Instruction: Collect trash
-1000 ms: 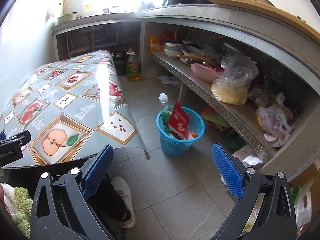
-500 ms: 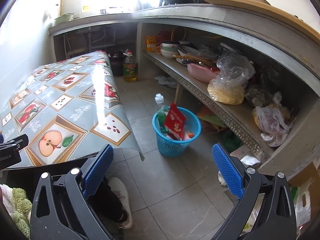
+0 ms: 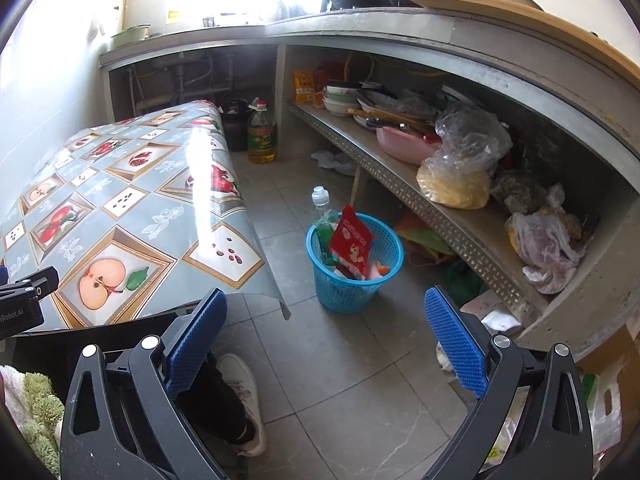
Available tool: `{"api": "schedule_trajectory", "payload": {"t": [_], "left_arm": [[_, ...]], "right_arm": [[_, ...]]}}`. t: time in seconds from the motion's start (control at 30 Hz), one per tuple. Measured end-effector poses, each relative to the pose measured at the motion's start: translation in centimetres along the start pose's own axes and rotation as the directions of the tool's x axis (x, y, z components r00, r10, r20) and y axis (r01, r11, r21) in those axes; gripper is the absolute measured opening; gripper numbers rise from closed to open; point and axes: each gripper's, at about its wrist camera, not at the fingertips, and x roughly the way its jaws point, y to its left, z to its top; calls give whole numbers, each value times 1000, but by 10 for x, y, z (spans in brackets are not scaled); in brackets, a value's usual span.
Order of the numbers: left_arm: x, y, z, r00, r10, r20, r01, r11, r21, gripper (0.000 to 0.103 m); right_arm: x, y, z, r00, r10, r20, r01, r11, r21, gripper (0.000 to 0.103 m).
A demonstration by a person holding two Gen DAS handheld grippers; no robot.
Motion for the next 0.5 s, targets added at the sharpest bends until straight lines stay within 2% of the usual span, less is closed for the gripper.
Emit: {"api": "schedule_trajectory", "payload": {"t": [0.5], "left_arm": [[0, 1, -1, 1000, -2, -1, 2, 1000, 3, 97]], "right_arm": [[0, 1, 0, 1000, 0, 1, 0, 1000, -1, 95]]}}
